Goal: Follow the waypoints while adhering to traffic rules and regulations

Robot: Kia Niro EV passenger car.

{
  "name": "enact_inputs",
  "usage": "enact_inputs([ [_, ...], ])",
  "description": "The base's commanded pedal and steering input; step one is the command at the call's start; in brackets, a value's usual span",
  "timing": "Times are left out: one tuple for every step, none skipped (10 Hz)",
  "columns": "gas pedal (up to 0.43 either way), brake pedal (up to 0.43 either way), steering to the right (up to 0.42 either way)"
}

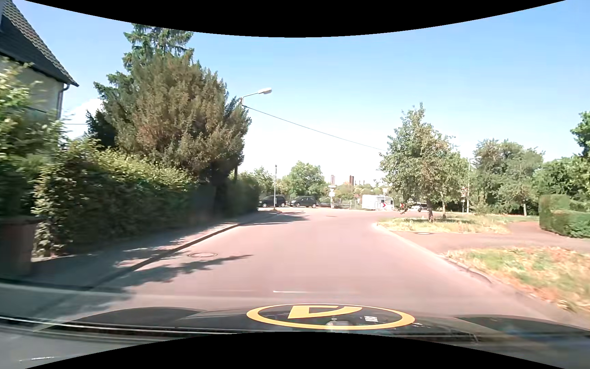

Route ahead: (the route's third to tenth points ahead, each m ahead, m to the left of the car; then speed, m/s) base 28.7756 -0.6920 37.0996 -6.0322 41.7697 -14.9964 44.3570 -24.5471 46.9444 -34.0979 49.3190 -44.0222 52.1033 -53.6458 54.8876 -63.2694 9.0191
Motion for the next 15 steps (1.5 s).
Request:
enact_inputs([
  [0.067, 0.0, 0.019],
  [0.067, 0.0, 0.019],
  [0.047, 0.0, 0.019],
  [0.028, 0.0, 0.019],
  [0.028, 0.0, 0.019],
  [0.028, 0.0, 0.019],
  [0.028, 0.0, 0.022],
  [0.028, 0.0, 0.025],
  [0.028, 0.0, 0.032],
  [0.028, 0.0, 0.04],
  [0.028, 0.0, 0.048],
  [0.028, 0.0, 0.056],
  [0.028, 0.0, 0.063],
  [0.028, 0.0, 0.07],
  [0.028, 0.0, 0.077],
])
